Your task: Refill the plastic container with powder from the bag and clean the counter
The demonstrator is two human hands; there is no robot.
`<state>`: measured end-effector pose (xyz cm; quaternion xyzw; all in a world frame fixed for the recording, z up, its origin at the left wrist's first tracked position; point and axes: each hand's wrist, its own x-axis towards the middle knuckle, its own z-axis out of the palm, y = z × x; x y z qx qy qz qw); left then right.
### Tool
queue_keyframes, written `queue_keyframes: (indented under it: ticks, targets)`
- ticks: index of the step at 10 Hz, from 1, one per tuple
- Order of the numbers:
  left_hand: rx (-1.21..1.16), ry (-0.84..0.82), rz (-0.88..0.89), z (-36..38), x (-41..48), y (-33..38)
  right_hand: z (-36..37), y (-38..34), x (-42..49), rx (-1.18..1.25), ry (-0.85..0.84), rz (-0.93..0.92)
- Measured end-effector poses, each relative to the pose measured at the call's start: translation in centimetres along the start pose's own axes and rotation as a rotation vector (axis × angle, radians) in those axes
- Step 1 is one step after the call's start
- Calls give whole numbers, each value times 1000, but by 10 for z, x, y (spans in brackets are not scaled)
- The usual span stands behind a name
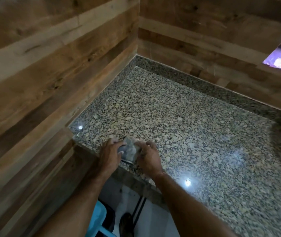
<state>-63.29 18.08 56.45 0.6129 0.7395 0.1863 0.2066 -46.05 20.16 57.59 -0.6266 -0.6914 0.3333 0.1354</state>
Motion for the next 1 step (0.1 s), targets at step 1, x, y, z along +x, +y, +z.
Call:
queue_keyframes:
  ticks: [1]
  targets:
    - [3, 83, 12, -7, -4, 18, -23, 7, -15, 66, 58, -7]
